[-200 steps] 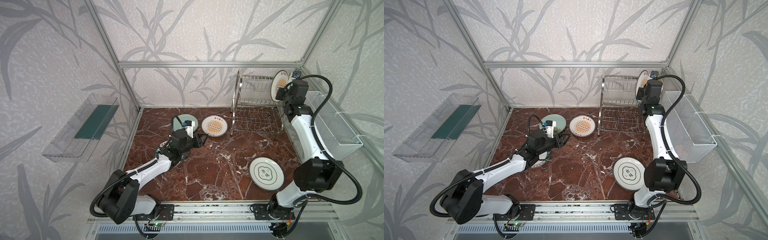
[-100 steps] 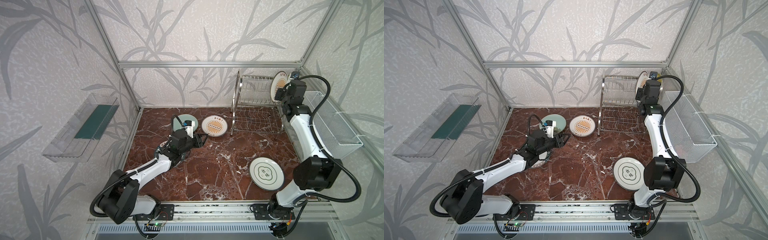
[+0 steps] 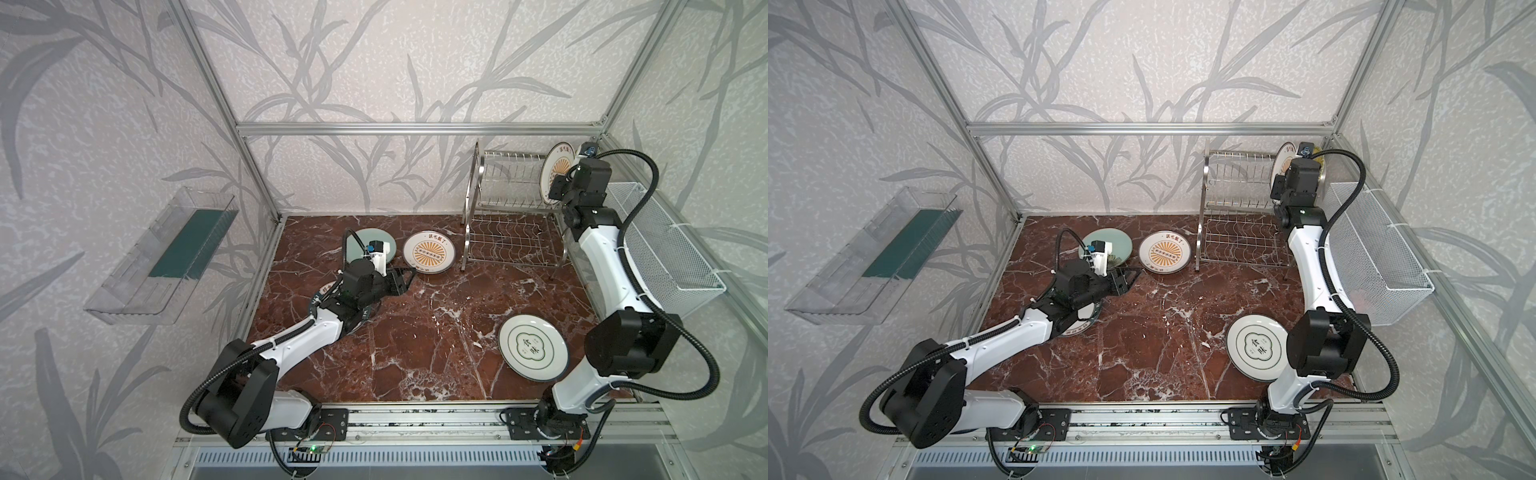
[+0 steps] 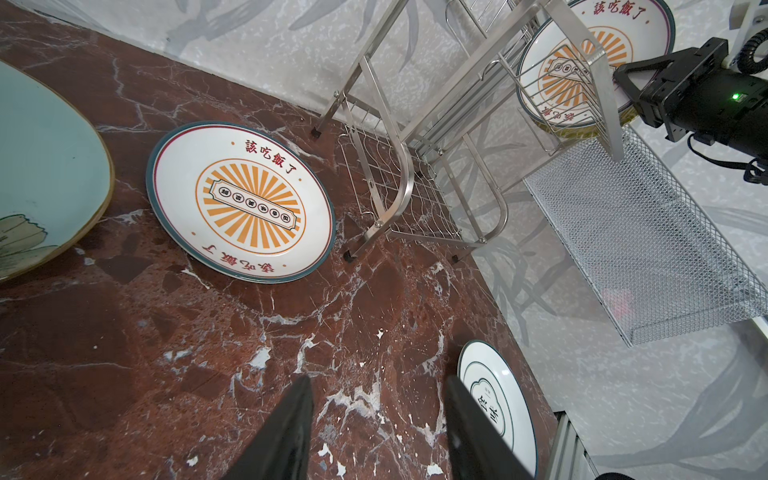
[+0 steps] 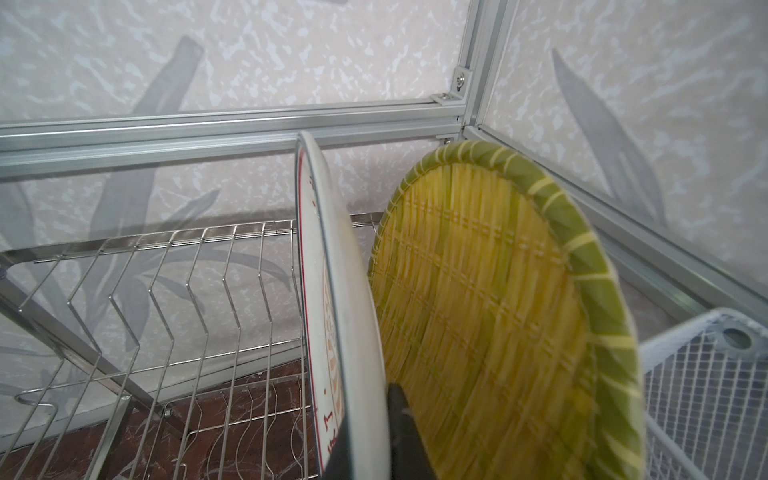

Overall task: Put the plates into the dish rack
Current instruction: 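Settle the sunburst plate down into the rack slot with the right gripper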

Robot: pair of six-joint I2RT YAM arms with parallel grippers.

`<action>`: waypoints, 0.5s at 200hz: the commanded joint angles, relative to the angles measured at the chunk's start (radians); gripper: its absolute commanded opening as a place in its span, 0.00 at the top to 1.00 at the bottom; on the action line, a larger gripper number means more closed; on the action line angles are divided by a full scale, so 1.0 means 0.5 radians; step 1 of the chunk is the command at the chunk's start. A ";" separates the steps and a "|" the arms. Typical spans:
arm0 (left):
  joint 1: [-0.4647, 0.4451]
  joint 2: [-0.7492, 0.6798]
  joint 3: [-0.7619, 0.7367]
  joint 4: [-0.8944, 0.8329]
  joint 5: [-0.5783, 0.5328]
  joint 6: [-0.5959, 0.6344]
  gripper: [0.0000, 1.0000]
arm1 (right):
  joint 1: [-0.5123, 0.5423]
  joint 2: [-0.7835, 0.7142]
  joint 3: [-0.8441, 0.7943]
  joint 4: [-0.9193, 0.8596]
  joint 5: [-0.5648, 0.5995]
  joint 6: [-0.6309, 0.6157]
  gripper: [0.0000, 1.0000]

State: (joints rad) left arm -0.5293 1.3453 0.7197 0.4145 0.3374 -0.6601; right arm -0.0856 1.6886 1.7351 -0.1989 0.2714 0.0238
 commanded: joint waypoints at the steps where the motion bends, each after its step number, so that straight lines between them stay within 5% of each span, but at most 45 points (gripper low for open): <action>1: -0.011 0.022 0.037 0.011 -0.018 0.038 0.50 | 0.006 0.024 0.062 -0.010 0.030 -0.029 0.94; 100: -0.009 0.051 0.077 -0.001 0.006 0.044 0.50 | 0.003 0.025 0.133 -0.072 -0.001 -0.032 0.82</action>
State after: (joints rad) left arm -0.5293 1.3655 0.7200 0.4118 0.3389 -0.6529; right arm -0.0856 1.6962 1.7580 -0.2234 0.2707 0.0139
